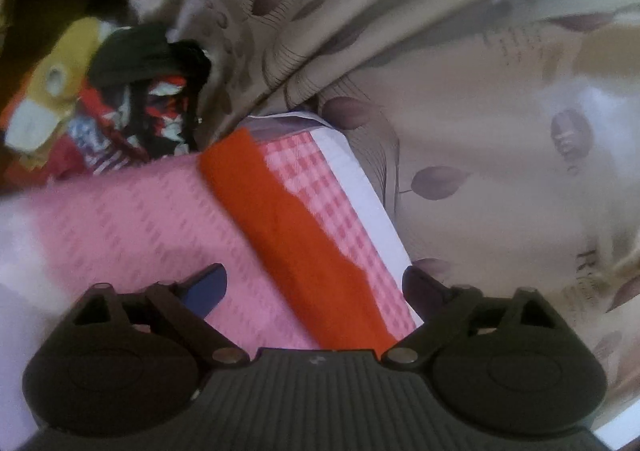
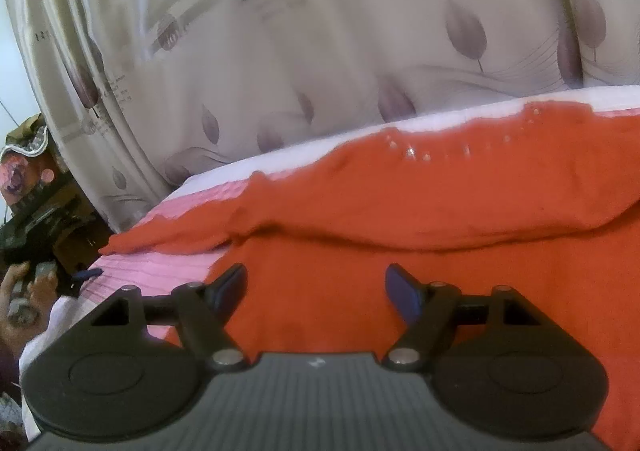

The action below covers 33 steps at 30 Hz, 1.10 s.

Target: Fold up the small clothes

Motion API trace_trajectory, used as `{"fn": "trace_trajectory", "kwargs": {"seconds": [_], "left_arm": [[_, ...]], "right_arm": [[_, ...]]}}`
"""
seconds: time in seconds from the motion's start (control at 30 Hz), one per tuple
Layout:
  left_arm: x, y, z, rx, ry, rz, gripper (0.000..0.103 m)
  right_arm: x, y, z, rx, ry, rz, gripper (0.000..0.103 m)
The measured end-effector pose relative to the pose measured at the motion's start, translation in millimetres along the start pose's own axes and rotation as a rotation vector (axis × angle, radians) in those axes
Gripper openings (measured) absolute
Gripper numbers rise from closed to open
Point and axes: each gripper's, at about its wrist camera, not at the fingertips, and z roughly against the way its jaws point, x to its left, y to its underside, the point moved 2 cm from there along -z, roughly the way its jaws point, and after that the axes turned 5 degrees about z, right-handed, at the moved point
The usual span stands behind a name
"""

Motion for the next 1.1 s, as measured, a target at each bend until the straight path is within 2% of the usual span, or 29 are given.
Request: {"fn": "trace_trajectory", "kwargs": {"seconds": [0.03, 0.1, 0.13, 0.17, 0.2, 0.23, 0.33, 0.43, 0.57, 0.7, 0.77, 0.87, 1.0, 1.1], "left_arm": [[-3, -3, -7, 0.004, -0.014, -0.005, 0.084], [-6, -6, -22, 0.022, -0.028, -0.005, 0.066], [-4, -6, -31, 0.041, -0.036, 0.007, 0.032], [0, -6, -41, 0.078, -0.058, 0.037, 0.004], [8, -5, -45, 0.081, -0.064, 0.069, 0.005], [11, -5, -43, 0.045, -0.046, 0.096, 0.004], [-16, -2, -33, -0.046, -0.058, 0.005, 0.003], [-71, 12, -12, -0.107, 0.033, -0.115, 0.003], [-159, 49, 11, -0.103, 0.156, -0.249, 0.003], [-248, 111, 26, -0.037, 0.277, -0.393, 0.003], [-283, 148, 29, 0.028, 0.338, -0.437, 0.003], [-327, 211, 23, 0.129, 0.415, -0.498, 0.003], [-361, 296, 1, 0.25, 0.45, -0.577, 0.003], [-366, 353, -28, 0.341, 0.431, -0.619, 0.003]], "right_arm": [[0, 0, 0, 0.0, 0.0, 0.001, 0.076], [0, 0, 0, -0.001, 0.002, -0.001, 0.076], [-1, 0, 0, -0.003, 0.003, -0.002, 0.076], [0, 0, 1, -0.005, 0.004, -0.002, 0.076], [-1, 0, 1, -0.006, 0.003, -0.003, 0.076], [-1, 0, 1, -0.009, 0.002, -0.004, 0.076], [-4, 0, 2, -0.017, -0.002, -0.021, 0.076], [-14, -1, 6, -0.048, -0.008, -0.08, 0.076], [-31, -2, 12, -0.093, 0.0, -0.192, 0.076], [-41, -2, 28, -0.124, 0.058, -0.266, 0.076], [-44, 2, 42, -0.146, 0.052, -0.293, 0.076], [-48, 7, 57, -0.134, 0.055, -0.308, 0.077], [-60, 10, 84, -0.129, 0.07, -0.313, 0.077], [-75, 10, 104, -0.143, 0.085, -0.339, 0.077]]}}
